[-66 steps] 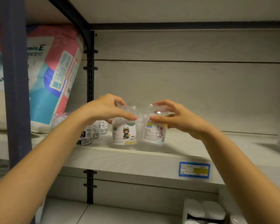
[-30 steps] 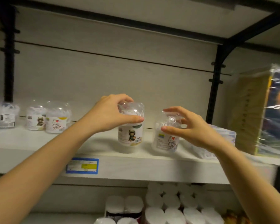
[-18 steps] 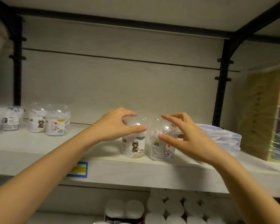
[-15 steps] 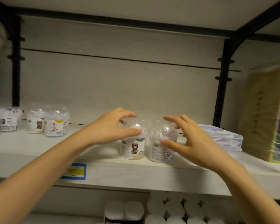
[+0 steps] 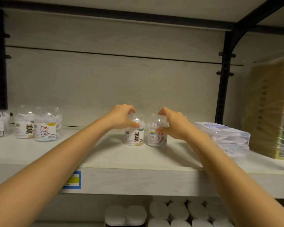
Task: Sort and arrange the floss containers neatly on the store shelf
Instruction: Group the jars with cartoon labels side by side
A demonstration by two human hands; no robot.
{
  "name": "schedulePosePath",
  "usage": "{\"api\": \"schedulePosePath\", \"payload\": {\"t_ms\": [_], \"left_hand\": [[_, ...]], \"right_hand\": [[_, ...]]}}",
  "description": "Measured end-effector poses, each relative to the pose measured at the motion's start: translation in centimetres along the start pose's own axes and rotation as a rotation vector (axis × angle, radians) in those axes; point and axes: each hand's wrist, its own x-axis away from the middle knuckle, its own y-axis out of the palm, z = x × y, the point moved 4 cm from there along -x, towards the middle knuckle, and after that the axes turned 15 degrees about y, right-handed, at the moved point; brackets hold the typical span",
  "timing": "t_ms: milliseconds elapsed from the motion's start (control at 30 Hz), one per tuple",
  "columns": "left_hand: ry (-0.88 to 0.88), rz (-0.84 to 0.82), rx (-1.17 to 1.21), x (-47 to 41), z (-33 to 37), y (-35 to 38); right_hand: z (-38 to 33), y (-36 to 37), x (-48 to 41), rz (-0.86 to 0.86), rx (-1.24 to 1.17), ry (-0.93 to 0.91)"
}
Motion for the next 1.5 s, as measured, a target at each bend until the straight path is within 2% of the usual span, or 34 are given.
{"api": "schedulePosePath", "payload": {"t_ms": [400,500,567,633,700,900,1100,1300,1433,1500], "left_hand": [[-0.040,-0.003,0.115,-0.8,-1.1,0.7],[-0.040,0.000,0.070,0.4,-0.5,-0.2],[-0.018,0.121,-0.045,2.2,-0.6,-1.8],[0.015,0.255,-0.126,5.4,-1.0,-3.8],[0.050,0.296,-0.189,9.4,-1.6,-5.4],[-0.041,0.283,-0.219,20.5,-6.4,-10.4],[-0.078,0.254,-0.216,22.6,-14.1,-15.5],[-0.152,0.061,-0.123,17.9,-19.6,-18.5],[-0.223,-0.226,-0.172,14.5,-22.1,-17.6],[-0.234,-0.318,-0.186,13.5,-23.1,-16.7]], "right_hand": [[0.3,0.6,-1.1,-0.100,0.004,0.060],[-0.5,-0.2,0.2,-0.012,-0.010,0.020],[-1.7,-0.8,1.6,0.105,-0.030,-0.050],[-3.3,-1.1,3.5,0.138,-0.115,-0.122],[-5.4,-0.5,5.4,0.093,-0.182,-0.173],[-13.6,3.0,8.5,-0.054,-0.111,-0.277],[-23.2,5.2,5.9,-0.116,-0.113,-0.281],[-28.8,6.2,0.8,-0.097,-0.140,-0.166],[-30.3,7.5,-1.4,-0.178,-0.138,-0.077],[-30.5,8.1,-1.8,-0.239,-0.145,-0.046]]}}
